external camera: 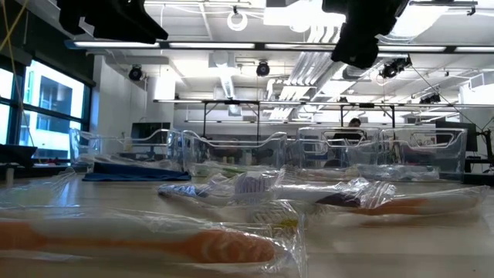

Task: Pick & Place Toothbrushes
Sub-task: Put the orange toothbrush into the middle right transparent bin

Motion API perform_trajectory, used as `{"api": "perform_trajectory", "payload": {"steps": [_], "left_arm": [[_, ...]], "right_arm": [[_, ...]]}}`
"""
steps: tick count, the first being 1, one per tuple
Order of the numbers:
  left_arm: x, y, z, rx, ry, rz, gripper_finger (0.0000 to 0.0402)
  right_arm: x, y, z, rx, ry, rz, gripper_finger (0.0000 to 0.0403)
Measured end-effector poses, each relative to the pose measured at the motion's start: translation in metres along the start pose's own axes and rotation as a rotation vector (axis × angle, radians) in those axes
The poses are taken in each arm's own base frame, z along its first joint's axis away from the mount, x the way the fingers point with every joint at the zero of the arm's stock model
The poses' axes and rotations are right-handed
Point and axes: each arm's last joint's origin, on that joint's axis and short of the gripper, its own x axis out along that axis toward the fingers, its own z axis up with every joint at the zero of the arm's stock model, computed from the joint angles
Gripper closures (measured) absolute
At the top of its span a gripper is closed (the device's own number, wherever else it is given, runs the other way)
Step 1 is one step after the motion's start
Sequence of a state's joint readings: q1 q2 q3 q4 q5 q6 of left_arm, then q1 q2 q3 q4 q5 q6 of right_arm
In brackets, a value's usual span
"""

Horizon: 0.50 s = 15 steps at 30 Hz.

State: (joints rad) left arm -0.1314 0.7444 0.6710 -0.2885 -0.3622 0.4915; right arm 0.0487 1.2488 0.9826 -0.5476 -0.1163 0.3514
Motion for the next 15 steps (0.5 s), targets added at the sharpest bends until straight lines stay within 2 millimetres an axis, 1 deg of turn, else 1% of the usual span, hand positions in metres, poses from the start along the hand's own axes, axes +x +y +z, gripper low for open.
{"api": "perform_trajectory", "payload": {"steps": [5,8,15], "left_arm": [[0.0,0.0,0.0,0.0,0.0,0.0,0.016],[0.0,0.0,0.0,0.0,0.0,0.0,0.016],[0.0,0.0,0.0,0.0,0.0,-0.001,0.016]], "right_arm": [[0.007,0.012,-0.008,-0.033,0.069,0.042,0.0398],[0.01,0.023,-0.013,-0.07,0.098,0.099,0.0398],[0.011,0.044,-0.023,-0.099,0.127,0.145,0.0399]]}}
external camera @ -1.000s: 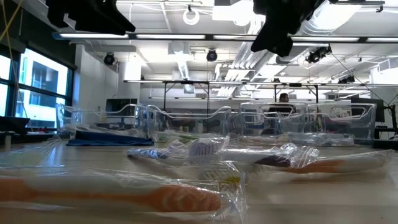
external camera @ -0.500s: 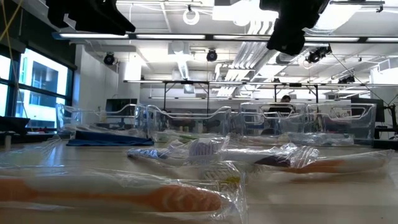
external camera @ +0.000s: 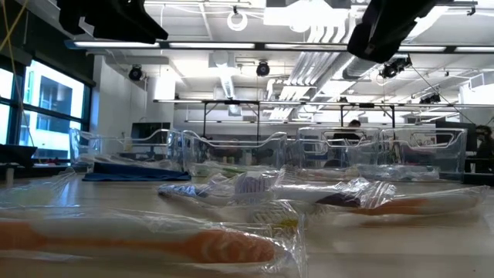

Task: Pick & Place Toothbrushes
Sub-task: Put the orange toothbrush into the middle right transparent bin

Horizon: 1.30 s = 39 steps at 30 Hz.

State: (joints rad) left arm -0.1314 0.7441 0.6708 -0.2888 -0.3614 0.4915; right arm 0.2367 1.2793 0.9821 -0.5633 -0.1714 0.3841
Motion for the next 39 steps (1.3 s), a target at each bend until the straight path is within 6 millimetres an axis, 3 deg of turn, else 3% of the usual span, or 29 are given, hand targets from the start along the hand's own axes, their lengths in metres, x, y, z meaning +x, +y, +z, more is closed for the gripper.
{"api": "perform_trajectory", "payload": {"steps": [17,35,39], "left_arm": [[0.0,0.0,0.0,0.0,-0.002,-0.004,0.016],[0.0,0.0,0.0,0.0,0.0,0.0,0.016],[0.0,0.0,0.0,0.0,0.0,0.001,0.016]], "right_arm": [[0.004,0.038,-0.014,0.066,0.022,0.081,0.0399],[0.005,0.045,-0.02,0.06,0.034,0.085,0.0399],[0.005,0.045,-0.021,-0.04,0.042,0.08,0.0399]]}}
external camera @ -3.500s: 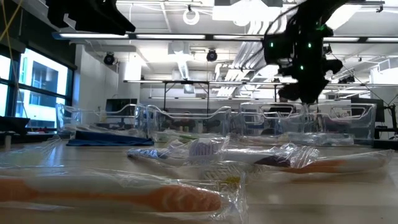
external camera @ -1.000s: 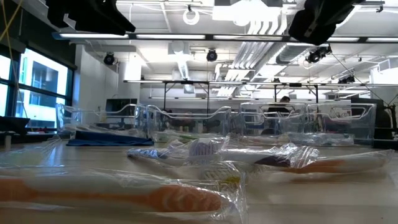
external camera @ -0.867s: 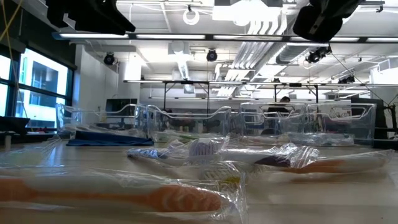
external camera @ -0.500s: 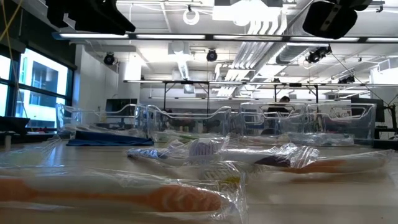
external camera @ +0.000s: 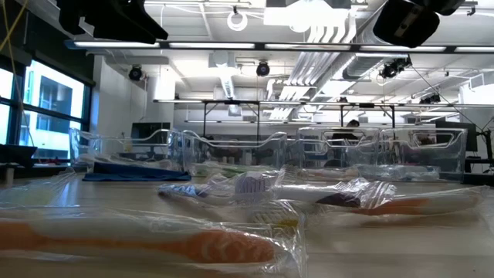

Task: Pick & Place Toothbrushes
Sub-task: Put the orange toothbrush into the middle right transparent bin

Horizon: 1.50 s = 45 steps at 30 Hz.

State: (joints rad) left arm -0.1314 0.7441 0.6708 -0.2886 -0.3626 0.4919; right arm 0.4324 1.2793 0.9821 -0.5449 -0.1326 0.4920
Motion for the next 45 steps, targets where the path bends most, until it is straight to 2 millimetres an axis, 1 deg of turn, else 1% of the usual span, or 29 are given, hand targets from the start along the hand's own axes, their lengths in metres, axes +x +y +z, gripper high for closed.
{"api": "perform_trajectory", "payload": {"steps": [4,23,33,38,45], "left_arm": [[0.0,0.0,0.0,0.0,0.0,0.0,0.016],[0.0,0.0,0.0001,0.0,-0.001,0.0,0.016],[0.0,0.0,0.0001,0.0,-0.001,-0.001,0.016],[0.0,0.0,0.0001,0.0,-0.001,-0.001,0.016],[0.0,0.0,0.0001,0.0,-0.002,-0.001,0.016]], "right_arm": [[0.0,-0.0001,0.0,-0.051,0.0,-0.001,0.0399],[0.0,0.0,0.0004,-0.052,-0.005,-0.003,0.0399],[0.0,-0.001,0.0009,-0.053,-0.021,-0.034,0.0399],[-0.0002,-0.0028,0.0019,-0.044,-0.052,-0.096,0.0398],[-0.0002,-0.0027,0.0018,-0.043,-0.054,-0.098,0.0398]]}}
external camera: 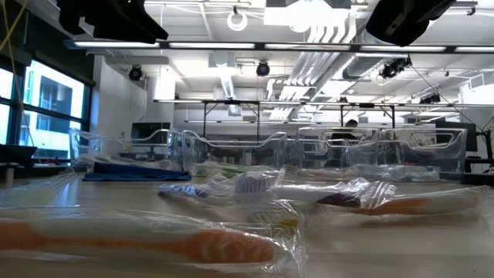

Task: Pick & Place Toothbrushes
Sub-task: Put the orange toothbrush into the middle right transparent bin

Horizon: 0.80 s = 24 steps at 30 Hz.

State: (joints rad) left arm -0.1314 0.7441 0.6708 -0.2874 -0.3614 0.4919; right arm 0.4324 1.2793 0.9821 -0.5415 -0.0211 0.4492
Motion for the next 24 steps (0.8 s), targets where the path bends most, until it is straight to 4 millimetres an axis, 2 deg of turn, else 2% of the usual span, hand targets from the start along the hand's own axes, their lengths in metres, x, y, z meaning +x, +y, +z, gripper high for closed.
{"api": "perform_trajectory", "payload": {"steps": [7,10,16,20,24], "left_arm": [[0.0,0.0,0.0,0.0,-0.001,0.0,0.016],[0.0,0.0,0.0,0.0,-0.001,0.0,0.016],[0.0,0.0,0.0,0.0,-0.001,0.0,0.016],[0.0,0.0,0.0,-0.001,-0.004,-0.004,0.016],[0.0,0.0,0.0,-0.001,-0.004,-0.004,0.016]], "right_arm": [[0.0,-0.001,0.0,0.057,-0.014,-0.027,0.0398],[0.0,-0.001,0.0,0.064,-0.014,-0.028,0.0386],[0.012,-0.002,0.0,0.058,0.01,-0.066,0.0315],[0.028,-0.003,-0.003,-0.067,0.065,-0.076,0.0264],[0.048,-0.002,-0.01,-0.149,0.14,-0.09,0.0239]]}}
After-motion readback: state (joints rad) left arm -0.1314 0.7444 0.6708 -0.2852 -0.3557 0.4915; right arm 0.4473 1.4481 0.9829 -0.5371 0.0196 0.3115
